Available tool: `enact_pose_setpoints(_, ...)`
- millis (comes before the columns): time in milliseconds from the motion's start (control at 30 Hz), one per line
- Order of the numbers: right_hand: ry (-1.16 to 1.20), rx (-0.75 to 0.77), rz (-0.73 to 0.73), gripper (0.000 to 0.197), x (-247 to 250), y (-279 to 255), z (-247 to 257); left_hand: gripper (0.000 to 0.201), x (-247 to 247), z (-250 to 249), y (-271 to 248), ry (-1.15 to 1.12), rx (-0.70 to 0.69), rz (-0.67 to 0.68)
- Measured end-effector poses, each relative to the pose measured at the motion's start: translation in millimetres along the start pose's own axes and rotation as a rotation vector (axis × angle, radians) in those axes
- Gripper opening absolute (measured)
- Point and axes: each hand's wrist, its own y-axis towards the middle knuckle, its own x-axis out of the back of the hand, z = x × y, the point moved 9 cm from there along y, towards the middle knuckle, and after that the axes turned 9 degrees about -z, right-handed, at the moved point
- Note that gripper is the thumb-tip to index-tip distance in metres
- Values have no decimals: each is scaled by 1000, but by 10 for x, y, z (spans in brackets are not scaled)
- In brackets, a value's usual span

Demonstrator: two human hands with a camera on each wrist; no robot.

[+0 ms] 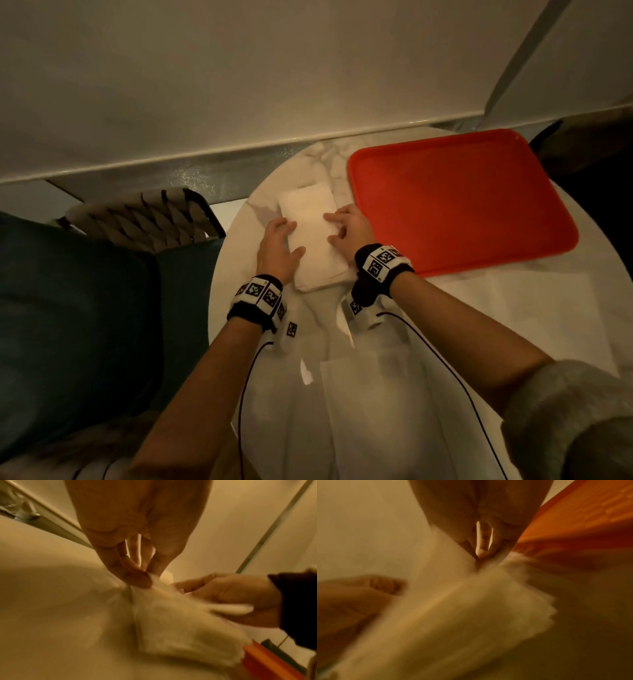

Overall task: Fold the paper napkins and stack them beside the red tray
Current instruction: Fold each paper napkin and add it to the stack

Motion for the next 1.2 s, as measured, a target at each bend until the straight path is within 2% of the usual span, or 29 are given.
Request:
enact_pose_setpoints(167, -149, 9, 70, 50, -77, -18, -43, 56, -92, 37, -61, 138, 2, 35)
enact_pose_setpoints(333, -196, 69, 110, 53, 207, -218, 81, 60, -1, -17, -218, 160, 74, 59)
enact_pose_setpoints(433, -158, 66, 65, 46, 536, -472, 17, 55, 108, -130, -488, 168, 82, -23)
enact_pose_setpoints(500, -169, 37, 54, 42, 795, -703, -113, 46, 159, -285, -761, 227, 32, -130)
enact_pose_setpoints(600, -179, -27, 40, 40, 1200, -1137, -425, 37, 72, -607, -1202, 157, -82, -217)
enact_pose_setpoints(667, -211, -78, 45, 41, 1427, -1464, -689, 32, -122, -791, -1467, 116, -143, -176)
enact_pose_setpoints(767, -328, -128, 71, 43, 1695, -1960, -1083, 25, -532, -995, -1859, 100, -212, -41)
enact_pose_setpoints(900, -510, -147, 71, 48, 1975, -2534, -1519, 27, -1107, -1118, -2378, 244, -264, 157)
enact_pose_setpoints(967, -579, -179, 81, 54, 2038, -2747, -1719, 34, -1289, -1100, -2536, 358, -233, 191)
enact_pose_setpoints(1100, -627, -232, 99, 63, 2019, -2991, -1974, 62, -1483, -1014, -2671, 547, -187, 206)
enact_pose_setpoints(1200, -594, -215, 80, 64, 2008, -3018, -2025, 65, -1545, -1003, -2703, 569, -160, 209)
